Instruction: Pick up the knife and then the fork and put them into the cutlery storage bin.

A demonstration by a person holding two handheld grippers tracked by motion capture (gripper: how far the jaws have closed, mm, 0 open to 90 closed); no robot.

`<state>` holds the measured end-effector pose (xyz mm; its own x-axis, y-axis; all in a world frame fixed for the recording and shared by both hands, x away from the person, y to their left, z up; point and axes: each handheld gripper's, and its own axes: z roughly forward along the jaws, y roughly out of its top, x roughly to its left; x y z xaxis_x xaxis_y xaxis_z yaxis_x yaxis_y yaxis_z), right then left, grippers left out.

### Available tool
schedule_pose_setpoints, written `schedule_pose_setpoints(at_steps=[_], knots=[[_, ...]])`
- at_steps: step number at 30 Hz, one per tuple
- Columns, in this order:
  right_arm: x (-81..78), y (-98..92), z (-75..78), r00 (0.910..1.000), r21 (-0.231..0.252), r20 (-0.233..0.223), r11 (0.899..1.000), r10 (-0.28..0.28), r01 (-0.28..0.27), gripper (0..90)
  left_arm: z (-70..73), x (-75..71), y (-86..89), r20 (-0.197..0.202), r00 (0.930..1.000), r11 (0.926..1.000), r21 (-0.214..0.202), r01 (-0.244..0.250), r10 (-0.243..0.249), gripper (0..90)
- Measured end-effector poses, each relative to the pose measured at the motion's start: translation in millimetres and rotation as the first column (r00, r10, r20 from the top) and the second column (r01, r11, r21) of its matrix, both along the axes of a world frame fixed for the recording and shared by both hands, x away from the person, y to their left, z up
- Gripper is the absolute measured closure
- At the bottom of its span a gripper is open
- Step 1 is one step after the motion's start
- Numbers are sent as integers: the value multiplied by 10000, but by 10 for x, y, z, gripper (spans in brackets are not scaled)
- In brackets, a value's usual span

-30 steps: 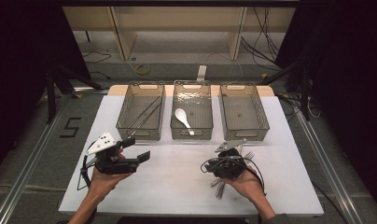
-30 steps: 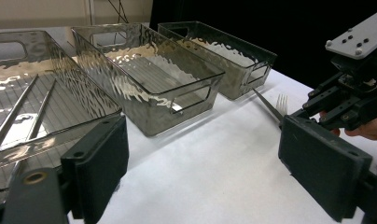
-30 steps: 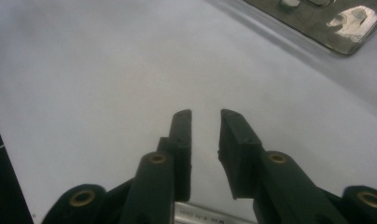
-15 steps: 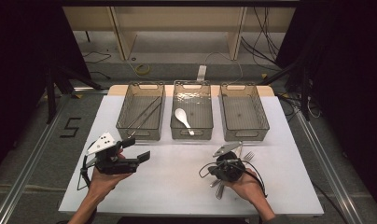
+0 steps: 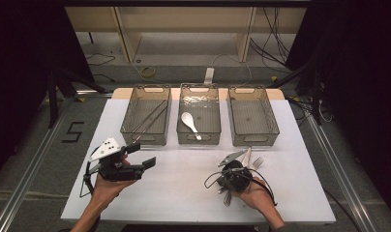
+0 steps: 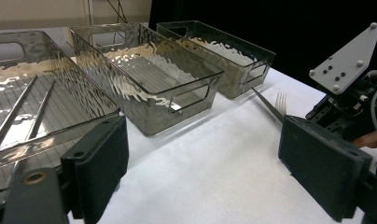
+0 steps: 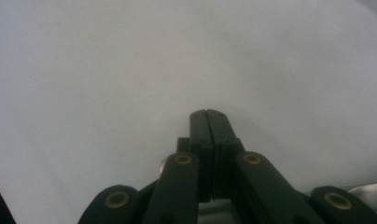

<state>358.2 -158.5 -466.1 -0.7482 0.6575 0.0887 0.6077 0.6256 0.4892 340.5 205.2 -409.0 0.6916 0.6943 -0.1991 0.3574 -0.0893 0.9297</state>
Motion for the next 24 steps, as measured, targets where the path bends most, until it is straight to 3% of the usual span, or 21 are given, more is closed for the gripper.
schedule_pose_setpoints(at_steps=[14, 24], knots=[[8, -41, -24, 9986, -174, -534, 9998, -65, 56, 900, -2, 3, -1, 7, 10000, 10000, 32, -16, 16, 155], [-89, -129, -9, 9966, -334, -825, 9994, -29, 1, 900, -2, -1, 4, 5, 10000, 10000, 41, -29, 29, 154]])
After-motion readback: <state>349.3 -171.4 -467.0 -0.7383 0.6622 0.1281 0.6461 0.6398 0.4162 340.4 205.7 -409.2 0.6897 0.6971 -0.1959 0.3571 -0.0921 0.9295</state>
